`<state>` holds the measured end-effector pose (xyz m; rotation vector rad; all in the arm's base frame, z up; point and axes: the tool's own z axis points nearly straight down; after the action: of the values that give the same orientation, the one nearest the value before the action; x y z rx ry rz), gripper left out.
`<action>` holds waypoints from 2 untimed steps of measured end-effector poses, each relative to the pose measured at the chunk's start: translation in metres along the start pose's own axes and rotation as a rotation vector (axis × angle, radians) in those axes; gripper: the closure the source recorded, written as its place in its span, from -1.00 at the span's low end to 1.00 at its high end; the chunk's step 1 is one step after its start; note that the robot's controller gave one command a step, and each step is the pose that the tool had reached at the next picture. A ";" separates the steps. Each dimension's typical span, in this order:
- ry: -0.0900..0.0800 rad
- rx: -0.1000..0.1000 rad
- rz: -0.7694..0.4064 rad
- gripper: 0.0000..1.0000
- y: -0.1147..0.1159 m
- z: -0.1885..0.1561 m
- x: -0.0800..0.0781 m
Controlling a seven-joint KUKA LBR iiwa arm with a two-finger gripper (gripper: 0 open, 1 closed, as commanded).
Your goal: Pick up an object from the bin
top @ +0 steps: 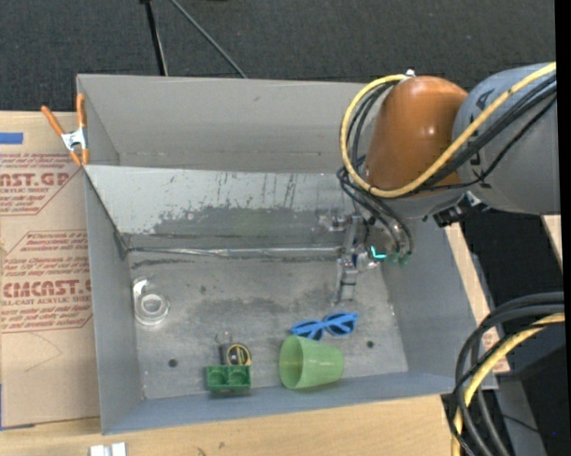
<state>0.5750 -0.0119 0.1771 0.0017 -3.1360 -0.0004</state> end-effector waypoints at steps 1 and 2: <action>-0.021 0.009 -0.034 -1.00 -0.022 0.104 0.076; -0.006 0.001 -0.038 1.00 -0.017 0.108 0.080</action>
Offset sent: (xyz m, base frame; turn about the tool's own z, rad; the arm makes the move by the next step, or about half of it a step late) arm -0.0809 -0.0169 -0.1071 -0.0381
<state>0.4942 -0.0286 0.0697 0.0609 -3.1414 0.0003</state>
